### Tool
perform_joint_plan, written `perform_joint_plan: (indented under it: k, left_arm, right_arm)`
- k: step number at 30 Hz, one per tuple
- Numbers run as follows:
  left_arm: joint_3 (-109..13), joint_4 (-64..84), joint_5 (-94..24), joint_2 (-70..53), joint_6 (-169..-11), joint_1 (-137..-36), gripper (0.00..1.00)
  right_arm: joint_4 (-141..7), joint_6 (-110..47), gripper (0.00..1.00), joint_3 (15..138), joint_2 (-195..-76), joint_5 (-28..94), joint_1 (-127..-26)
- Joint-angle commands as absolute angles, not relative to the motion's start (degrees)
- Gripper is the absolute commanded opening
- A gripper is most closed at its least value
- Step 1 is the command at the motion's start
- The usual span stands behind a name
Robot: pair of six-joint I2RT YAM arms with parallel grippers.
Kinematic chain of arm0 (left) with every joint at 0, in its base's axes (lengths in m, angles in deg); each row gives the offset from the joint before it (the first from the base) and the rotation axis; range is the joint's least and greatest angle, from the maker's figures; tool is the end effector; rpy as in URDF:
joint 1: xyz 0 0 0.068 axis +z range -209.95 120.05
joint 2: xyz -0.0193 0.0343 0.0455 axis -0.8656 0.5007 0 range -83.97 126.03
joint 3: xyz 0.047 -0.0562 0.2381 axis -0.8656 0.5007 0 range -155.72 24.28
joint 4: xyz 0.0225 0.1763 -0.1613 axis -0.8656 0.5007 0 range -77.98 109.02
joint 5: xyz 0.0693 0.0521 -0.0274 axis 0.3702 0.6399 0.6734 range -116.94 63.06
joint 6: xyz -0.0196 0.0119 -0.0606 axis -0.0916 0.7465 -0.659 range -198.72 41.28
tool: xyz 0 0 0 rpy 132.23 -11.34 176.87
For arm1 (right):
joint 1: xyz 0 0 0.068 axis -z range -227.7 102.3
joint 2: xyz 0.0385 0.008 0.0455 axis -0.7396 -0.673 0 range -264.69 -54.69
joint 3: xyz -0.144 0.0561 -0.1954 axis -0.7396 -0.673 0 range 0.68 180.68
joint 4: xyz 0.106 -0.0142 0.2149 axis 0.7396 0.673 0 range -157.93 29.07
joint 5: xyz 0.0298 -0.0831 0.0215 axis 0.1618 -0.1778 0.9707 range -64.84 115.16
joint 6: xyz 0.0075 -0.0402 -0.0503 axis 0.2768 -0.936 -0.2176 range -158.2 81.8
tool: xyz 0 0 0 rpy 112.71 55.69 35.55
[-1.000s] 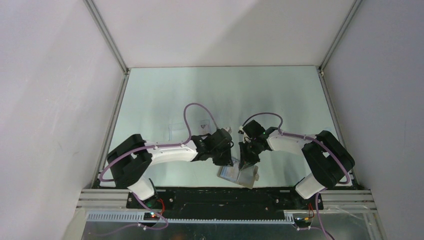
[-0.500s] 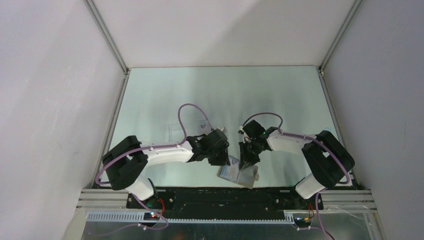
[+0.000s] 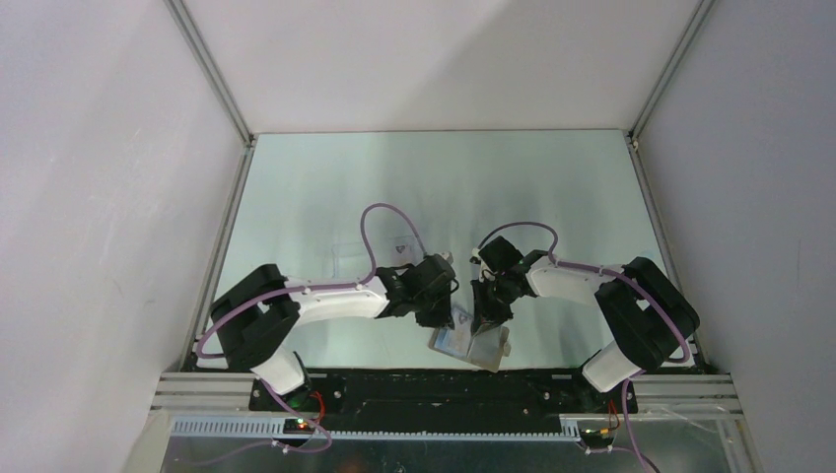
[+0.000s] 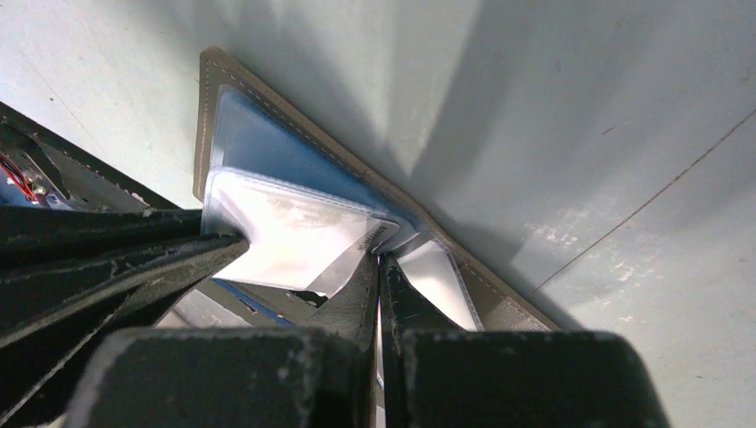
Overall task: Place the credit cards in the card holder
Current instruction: Turn over the card slot in the card holder.
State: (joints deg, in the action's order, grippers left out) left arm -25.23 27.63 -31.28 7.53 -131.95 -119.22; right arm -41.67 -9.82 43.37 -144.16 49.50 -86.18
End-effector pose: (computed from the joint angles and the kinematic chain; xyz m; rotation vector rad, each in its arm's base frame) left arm 0.1491 -0.2584 0.1440 0.1778 2.7911 -0.7343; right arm 0.1816 0.1711 0.1175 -0.3635 3.0065 0.7935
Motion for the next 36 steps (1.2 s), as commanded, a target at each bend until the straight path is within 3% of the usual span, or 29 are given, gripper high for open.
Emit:
perform_joint_plan:
  k: [1, 7, 13, 19, 22, 25, 36]
  left_arm:
    - [-28.6, 26.1, -32.7, 6.7, -130.3, -120.2, 0.10]
    - [-29.7, 26.1, -33.6, 7.1, -130.7, -120.5, 0.02]
    - [-31.1, 26.1, -35.2, 6.8, -131.6, -120.8, 0.00]
    - [-36.9, 26.1, -39.7, 12.0, -131.2, -122.8, 0.11]
    - [-40.7, 26.1, -41.6, 15.8, -131.3, -123.9, 0.30]
    - [-42.9, 26.1, -43.3, 19.6, -131.6, -124.9, 0.42]
    - [-46.9, 23.1, -47.7, 24.5, -131.1, -126.4, 0.52]
  right_arm:
    - [-41.9, -10.5, 0.00, 42.8, -142.8, 48.6, -85.7]
    - [-41.5, -10.5, 0.01, 42.8, -134.4, 50.9, -83.0]
    - [-36.5, -11.2, 0.09, 43.5, -122.1, 50.9, -76.1]
    - [-32.7, -12.7, 0.11, 44.6, -116.2, 52.9, -69.6]
    - [-31.3, -13.8, 0.11, 44.8, -115.3, 53.3, -67.0]
    - [-30.3, -14.7, 0.11, 44.8, -114.7, 53.5, -65.3]
    - [-28.2, -17.1, 0.11, 44.8, -114.7, 54.2, -60.6]
